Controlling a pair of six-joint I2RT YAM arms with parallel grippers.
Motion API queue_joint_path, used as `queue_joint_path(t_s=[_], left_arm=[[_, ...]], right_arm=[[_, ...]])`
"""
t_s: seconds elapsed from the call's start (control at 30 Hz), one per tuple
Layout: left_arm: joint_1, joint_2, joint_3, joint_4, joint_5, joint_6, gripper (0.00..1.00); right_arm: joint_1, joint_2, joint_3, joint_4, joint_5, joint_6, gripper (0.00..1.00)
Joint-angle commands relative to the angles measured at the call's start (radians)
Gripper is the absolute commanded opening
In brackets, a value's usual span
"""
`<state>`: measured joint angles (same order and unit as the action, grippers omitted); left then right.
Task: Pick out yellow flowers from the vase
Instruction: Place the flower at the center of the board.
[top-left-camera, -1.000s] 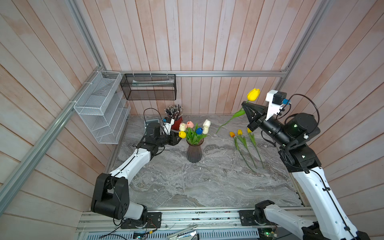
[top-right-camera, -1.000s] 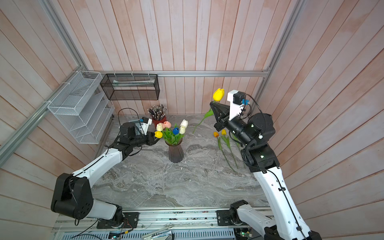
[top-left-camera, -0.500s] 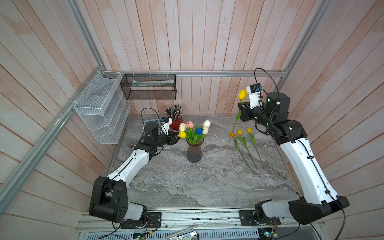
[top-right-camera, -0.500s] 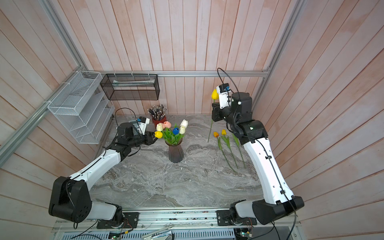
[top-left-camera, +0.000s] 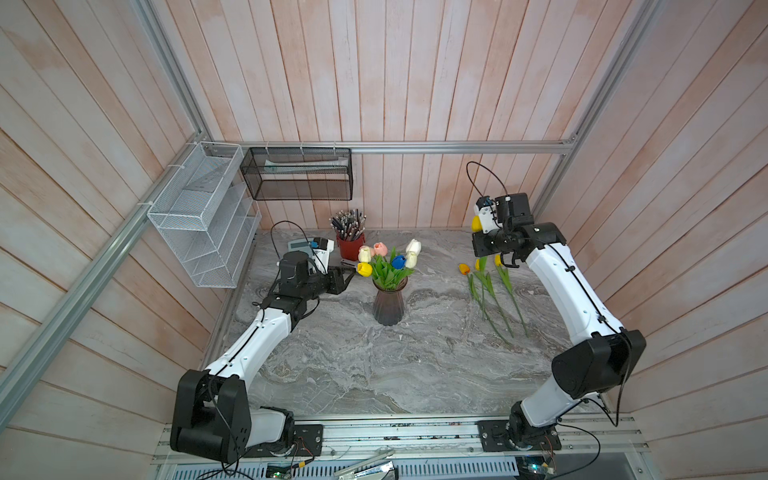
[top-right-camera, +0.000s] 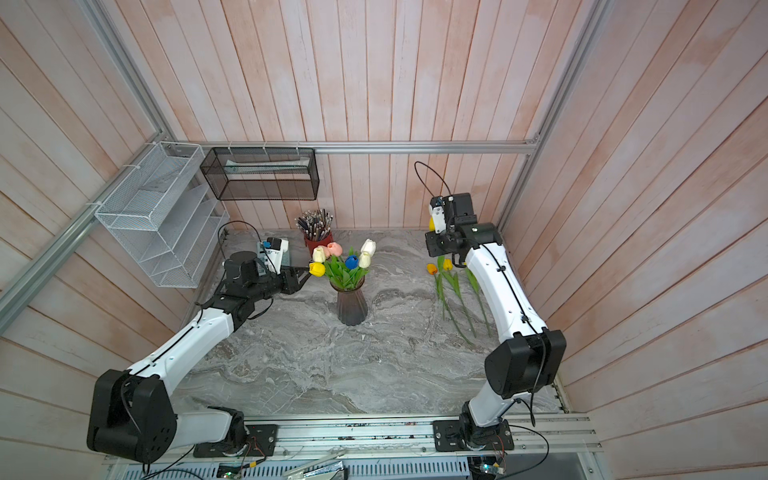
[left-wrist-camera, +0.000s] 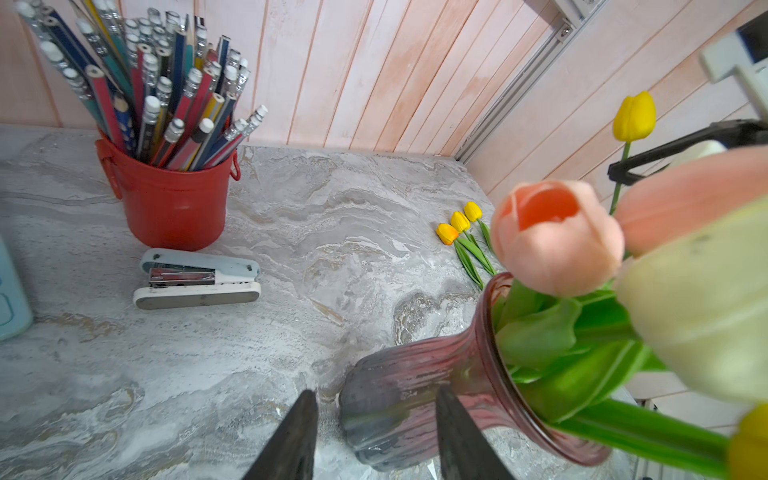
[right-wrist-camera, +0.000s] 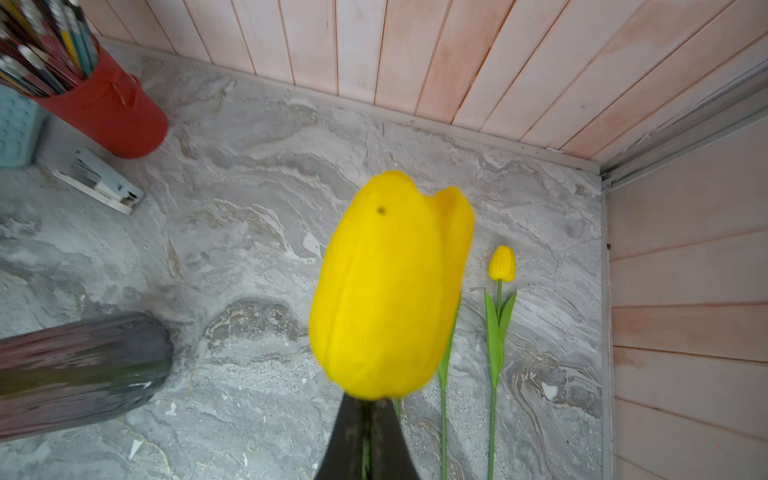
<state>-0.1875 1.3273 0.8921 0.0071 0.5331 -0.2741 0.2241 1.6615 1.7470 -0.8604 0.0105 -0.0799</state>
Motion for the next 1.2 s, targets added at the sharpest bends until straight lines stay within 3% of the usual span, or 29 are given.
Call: queue_joint_path(t_s=[0.0,0.33,0.63,1.17], left_arm=[[0.01,-0.019,-0.024,0.009,-0.015,-0.003,0.48],[0.016,-0.051,-0.038,0.001,-0.02,0.001,0.48],[0.019,-0.084,-0.059,0.005,-0.021,-0.005,0.48],[0.018,-0.155,-0.089,-0.006,-0.009,-0.003,0.51]], right_arm=[[-0.002,0.064,0.009,-0.105,-0.002,-0.045,0.0],[-0.009,0.277,0.031,-0.132,-0.088,-0.061,0.0],[-0.025,0.357,0.0,-0.042,-0.143,-0.06,0.0],[-0.065,0.476,-0.05,0.064,-0.176,-0.049,0.09]])
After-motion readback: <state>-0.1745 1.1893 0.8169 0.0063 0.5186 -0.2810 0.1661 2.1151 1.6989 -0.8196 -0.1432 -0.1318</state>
